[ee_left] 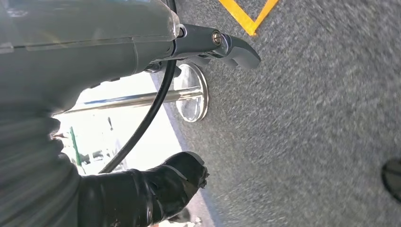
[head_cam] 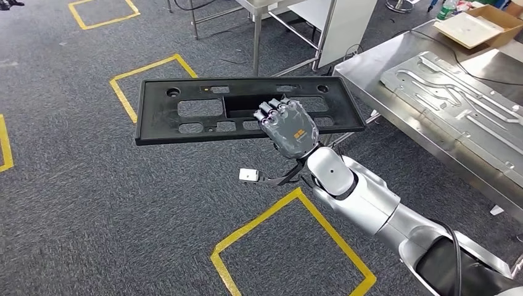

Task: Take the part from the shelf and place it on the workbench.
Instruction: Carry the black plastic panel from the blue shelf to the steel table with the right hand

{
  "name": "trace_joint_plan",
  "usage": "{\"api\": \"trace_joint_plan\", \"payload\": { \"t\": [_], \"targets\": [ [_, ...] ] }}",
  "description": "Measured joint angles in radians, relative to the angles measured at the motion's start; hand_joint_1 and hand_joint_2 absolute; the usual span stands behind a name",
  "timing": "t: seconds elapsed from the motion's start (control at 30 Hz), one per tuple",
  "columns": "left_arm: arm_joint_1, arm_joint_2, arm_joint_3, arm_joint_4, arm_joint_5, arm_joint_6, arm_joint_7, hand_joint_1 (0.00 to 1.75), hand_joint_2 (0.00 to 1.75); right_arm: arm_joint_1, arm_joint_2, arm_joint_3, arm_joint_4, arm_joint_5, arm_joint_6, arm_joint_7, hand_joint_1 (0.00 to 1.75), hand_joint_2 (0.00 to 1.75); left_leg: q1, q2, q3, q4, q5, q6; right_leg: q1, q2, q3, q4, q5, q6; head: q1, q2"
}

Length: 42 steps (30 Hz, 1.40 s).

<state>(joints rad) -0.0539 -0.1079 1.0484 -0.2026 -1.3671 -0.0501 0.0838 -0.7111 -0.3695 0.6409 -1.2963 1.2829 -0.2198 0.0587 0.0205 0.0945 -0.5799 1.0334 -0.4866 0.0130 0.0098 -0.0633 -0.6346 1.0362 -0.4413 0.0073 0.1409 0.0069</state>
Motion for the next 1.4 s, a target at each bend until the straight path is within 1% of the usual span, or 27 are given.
{"api": "trace_joint_plan", "payload": {
  "t": [0.07,0.13,0.2,0.27,0.3,0.33,0.37,0.43,0.5,0.57,0.6,0.67,0.73,0.77,0.8,0.83,0.87,0.93,1.0,1.07,1.1,1.17,1.23,1.27,1.3,1.33,1.4],
  "targets": [
    [-0.003,-0.002,0.002,0.0,0.003,-0.002,0.002,0.0,1.75,-0.001,-0.006,0.0,0.0,0.003,0.001,0.002,1.75,1.75,0.001,0.015,0.011,-0.004,-0.006,-0.013,0.0,0.024,0.007,-0.007,0.003,-0.011,0.0,0.0],
    [-0.005,-0.003,0.004,0.0,0.004,-0.003,0.004,0.0,1.75,-0.006,-0.011,0.0,-0.001,0.007,0.002,0.004,1.75,1.75,0.004,-0.019,0.005,0.028,-0.032,-0.02,-0.006,0.044,0.021,-0.02,0.007,-0.024,0.0,0.0],
    [-0.004,-0.004,0.006,0.0,0.0,-0.004,0.007,0.0,1.75,-0.014,-0.015,0.0,-0.002,0.011,0.01,0.007,1.75,1.75,0.006,-0.072,-0.048,0.14,-0.09,-0.021,-0.008,0.064,0.028,-0.026,0.009,-0.034,-0.001,0.0],
    [-0.002,-0.005,0.006,0.0,-0.009,-0.003,0.012,0.0,1.75,-0.02,-0.032,0.0,-0.006,-0.003,0.029,0.003,1.75,1.75,0.005,-0.088,-0.117,0.265,-0.131,-0.021,-0.004,0.089,0.029,-0.023,0.006,-0.039,-0.001,0.0],
    [-0.001,-0.005,0.006,0.0,-0.015,-0.002,0.014,0.0,1.75,-0.023,-0.051,-0.001,-0.013,-0.019,0.039,-0.005,1.75,1.75,0.004,-0.09,-0.135,0.287,-0.124,-0.02,-0.003,0.103,0.029,-0.019,0.004,-0.039,-0.001,0.0],
    [-0.001,-0.005,0.005,0.0,-0.021,-0.002,0.017,0.0,1.75,-0.028,-0.076,-0.003,-0.021,-0.04,0.048,-0.018,1.75,1.75,0.003,-0.092,-0.135,0.269,-0.096,-0.018,-0.003,0.116,0.029,-0.015,0.0,-0.038,-0.001,0.0],
    [0.0,-0.005,0.004,0.0,-0.028,-0.003,0.021,0.0,1.75,-0.034,-0.105,-0.008,-0.031,-0.062,0.055,-0.033,1.75,1.75,0.003,-0.101,-0.117,0.215,-0.055,-0.015,-0.004,0.128,0.029,-0.008,-0.004,-0.035,-0.001,0.0],
    [0.004,-0.005,0.001,0.0,-0.035,-0.004,0.027,0.0,1.75,-0.046,-0.159,-0.025,-0.047,-0.094,0.066,-0.058,1.75,1.75,0.006,-0.15,-0.069,0.09,0.006,-0.01,-0.006,0.149,0.022,0.009,-0.015,-0.026,0.0,0.0],
    [0.007,-0.006,0.0,0.0,-0.036,-0.005,0.03,0.0,1.75,-0.054,-0.197,-0.042,-0.06,-0.104,0.073,-0.072,1.75,1.75,0.006,-0.183,-0.047,0.037,0.015,-0.004,-0.012,0.172,0.01,0.02,-0.019,-0.012,0.0,0.0],
    [0.006,-0.008,-0.001,0.0,-0.036,-0.005,0.03,0.0,1.75,-0.055,-0.224,-0.051,-0.072,-0.104,0.077,-0.078,1.75,1.75,0.003,-0.161,-0.039,0.027,0.015,0.007,-0.018,0.196,0.005,0.015,-0.016,0.003,0.0,0.0],
    [0.004,-0.01,-0.002,0.0,-0.036,-0.005,0.03,0.0,1.75,-0.054,-0.235,-0.054,-0.078,-0.103,0.078,-0.08,1.75,1.75,0.002,-0.147,-0.032,0.018,0.018,0.015,-0.019,0.19,0.004,0.016,-0.017,0.009,0.001,0.0],
    [0.002,-0.012,-0.003,0.0,-0.036,-0.005,0.03,0.0,1.75,-0.057,-0.25,-0.059,-0.086,-0.1,0.08,-0.08,1.75,1.75,0.005,-0.12,-0.019,-0.001,0.023,0.028,-0.018,0.138,-0.02,0.064,-0.045,0.018,0.003,0.0],
    [0.002,-0.012,-0.004,0.0,-0.036,-0.005,0.03,0.0,1.75,-0.061,-0.257,-0.063,-0.088,-0.099,0.081,-0.079,1.75,1.75,0.003,-0.097,-0.014,-0.007,0.022,0.033,-0.02,0.085,-0.078,0.176,-0.097,0.027,0.004,0.0],
    [0.002,-0.012,-0.005,0.0,-0.036,-0.004,0.03,0.0,1.75,-0.06,-0.258,-0.064,-0.089,-0.099,0.083,-0.078,1.75,1.75,0.003,-0.084,-0.012,-0.007,0.019,0.033,-0.023,0.076,-0.109,0.229,-0.113,0.032,0.005,0.0],
    [0.001,-0.012,-0.006,0.0,-0.036,-0.004,0.03,0.0,1.75,-0.058,-0.26,-0.064,-0.09,-0.098,0.084,-0.078,1.75,1.75,0.002,-0.071,-0.01,-0.007,0.016,0.033,-0.027,0.071,-0.126,0.256,-0.112,0.035,0.004,0.0],
    [0.001,-0.013,-0.007,0.0,-0.036,-0.004,0.03,0.0,1.75,-0.056,-0.261,-0.064,-0.09,-0.097,0.086,-0.077,1.75,1.75,0.003,-0.058,-0.007,-0.007,0.012,0.031,-0.03,0.067,-0.126,0.247,-0.094,0.038,0.005,0.0],
    [0.0,-0.013,-0.008,0.0,-0.036,-0.004,0.03,0.0,1.75,-0.056,-0.262,-0.064,-0.09,-0.095,0.088,-0.075,1.75,1.75,0.003,-0.046,-0.001,-0.006,0.007,0.029,-0.032,0.06,-0.104,0.199,-0.058,0.039,0.005,0.0],
    [-0.001,-0.014,-0.01,0.0,-0.036,-0.004,0.031,0.0,1.75,-0.061,-0.262,-0.064,-0.091,-0.092,0.089,-0.07,1.75,1.75,0.001,-0.024,0.012,-0.007,-0.002,0.021,-0.027,0.027,-0.035,0.061,0.003,0.035,0.005,0.0],
    [-0.002,-0.015,-0.01,0.0,-0.036,-0.004,0.033,0.0,1.75,-0.068,-0.264,-0.064,-0.091,-0.089,0.091,-0.066,1.75,1.75,-0.002,-0.005,0.023,-0.01,-0.01,0.011,-0.015,0.007,0.001,-0.009,0.019,0.022,0.004,0.0],
    [-0.006,-0.016,-0.01,0.0,-0.036,-0.004,0.035,0.0,1.75,-0.071,-0.27,-0.064,-0.09,-0.085,0.092,-0.064,1.75,1.75,-0.004,0.014,0.032,-0.014,-0.016,-0.001,-0.009,0.024,0.004,-0.012,0.015,0.01,0.004,0.0],
    [-0.008,-0.016,-0.011,0.0,-0.036,-0.004,0.035,0.0,1.75,-0.07,-0.274,-0.065,-0.091,-0.084,0.092,-0.064,1.75,1.75,-0.002,0.012,0.036,-0.012,-0.021,-0.007,-0.011,0.033,0.008,-0.016,0.015,0.004,0.004,0.0],
    [-0.009,-0.017,-0.011,0.0,-0.036,-0.004,0.036,0.0,1.75,-0.071,-0.282,-0.069,-0.09,-0.084,0.091,-0.061,1.75,1.75,0.0,-0.025,0.02,0.036,-0.052,-0.013,-0.017,0.052,0.02,-0.027,0.016,-0.009,0.004,0.0],
    [-0.006,-0.017,-0.011,0.0,-0.036,-0.004,0.037,0.0,1.75,-0.068,-0.285,-0.073,-0.09,-0.088,0.091,-0.056,1.75,1.75,0.001,-0.074,-0.044,0.157,-0.107,-0.012,-0.019,0.071,0.026,-0.03,0.014,-0.02,0.004,0.0],
    [-0.004,-0.017,-0.011,0.0,-0.036,-0.004,0.037,0.0,1.75,-0.064,-0.285,-0.074,-0.09,-0.09,0.091,-0.054,1.75,1.75,0.001,-0.084,-0.081,0.221,-0.128,-0.012,-0.018,0.082,0.027,-0.029,0.012,-0.024,0.003,0.0],
    [-0.003,-0.017,-0.011,0.0,-0.035,-0.005,0.037,0.0,1.75,-0.058,-0.285,-0.074,-0.09,-0.093,0.09,-0.053,1.75,1.75,0.001,-0.088,-0.109,0.26,-0.131,-0.012,-0.017,0.095,0.027,-0.027,0.01,-0.025,0.003,0.0],
    [-0.002,-0.017,-0.011,0.0,-0.035,-0.004,0.036,0.0,1.75,-0.052,-0.286,-0.075,-0.09,-0.096,0.09,-0.052,1.75,1.75,0.0,-0.09,-0.121,0.265,-0.115,-0.012,-0.016,0.109,0.027,-0.024,0.008,-0.025,0.003,0.0],
    [-0.001,-0.017,-0.011,0.0,-0.035,-0.004,0.035,0.0,1.75,-0.043,-0.291,-0.078,-0.09,-0.099,0.09,-0.051,1.75,1.75,0.001,-0.101,-0.093,0.169,-0.038,-0.008,-0.016,0.136,0.028,-0.012,-0.001,-0.021,0.003,0.0]
  ]
}}
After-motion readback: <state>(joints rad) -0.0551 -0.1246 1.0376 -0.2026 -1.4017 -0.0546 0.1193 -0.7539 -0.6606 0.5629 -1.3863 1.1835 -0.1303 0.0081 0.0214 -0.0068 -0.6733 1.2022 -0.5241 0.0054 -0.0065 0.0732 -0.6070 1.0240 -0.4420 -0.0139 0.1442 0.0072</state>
